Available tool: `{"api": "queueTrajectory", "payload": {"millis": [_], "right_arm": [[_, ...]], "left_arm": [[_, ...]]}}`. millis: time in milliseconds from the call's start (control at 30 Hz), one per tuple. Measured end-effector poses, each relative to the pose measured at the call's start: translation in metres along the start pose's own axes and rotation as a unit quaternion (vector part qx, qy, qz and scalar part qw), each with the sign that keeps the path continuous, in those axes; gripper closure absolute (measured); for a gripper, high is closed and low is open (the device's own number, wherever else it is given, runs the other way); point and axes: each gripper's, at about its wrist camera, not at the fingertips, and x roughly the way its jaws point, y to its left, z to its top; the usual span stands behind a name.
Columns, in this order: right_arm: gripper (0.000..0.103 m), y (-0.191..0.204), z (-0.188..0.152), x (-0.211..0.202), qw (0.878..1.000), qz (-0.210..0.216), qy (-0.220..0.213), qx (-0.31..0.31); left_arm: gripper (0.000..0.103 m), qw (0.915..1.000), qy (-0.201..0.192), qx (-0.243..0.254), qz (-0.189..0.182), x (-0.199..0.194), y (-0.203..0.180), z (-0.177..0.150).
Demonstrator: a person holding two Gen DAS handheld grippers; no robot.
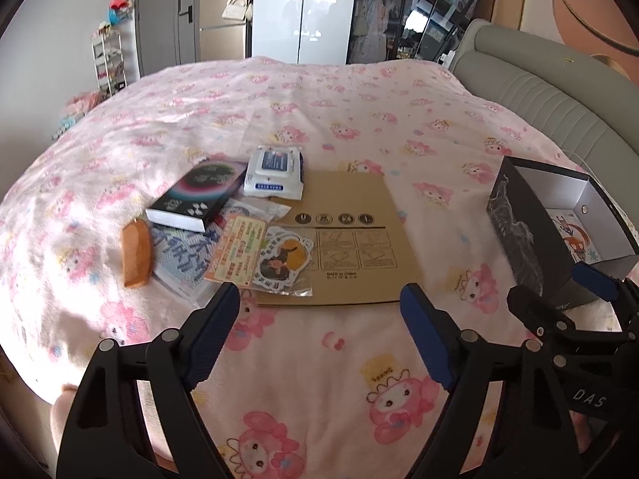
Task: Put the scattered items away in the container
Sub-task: 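Move both tools toward the brown cardboard sheet on the bed, then grasp the brown cardboard sheet edge with the left gripper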
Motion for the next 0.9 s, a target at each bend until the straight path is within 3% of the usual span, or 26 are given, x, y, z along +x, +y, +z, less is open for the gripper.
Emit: {"api": "queueTrajectory", "payload": {"millis": [200,433,633,667,800,900], "right_arm": [[0.000,0.000,-0.007,0.021,1.000,0.008,0.017,-0.010],[0.001,0.008,-0.012,0.065,0.997,0.042,0.050,-0.033],[0.013,0.020,-0.006,0.099,0.994,0.070,0.070,-0.050],[0.019,0.020,-0.005,0.106,0.993,0.076,0.073,-0.047],[0.035,0.018,-0.009,0.130,0.991,0.084,0.101,-0.033],[0.041,0.015,-0.013,0.149,0.988,0.093,0.123,-0.022]], "left_arm": [[0.022,0.9994,0.029,-0.017,0.000,0.026,0.014,-0.009],[0.033,0.9972,0.065,-0.038,-0.002,0.058,0.030,-0.024],[0.043,0.9931,0.093,-0.069,-0.018,0.093,0.044,-0.028],[0.044,0.9923,0.096,-0.075,-0.023,0.097,0.046,-0.029],[0.045,0.9900,0.104,-0.089,-0.034,0.115,0.050,-0.029],[0.045,0.9879,0.114,-0.094,-0.045,0.130,0.048,-0.029]]}}
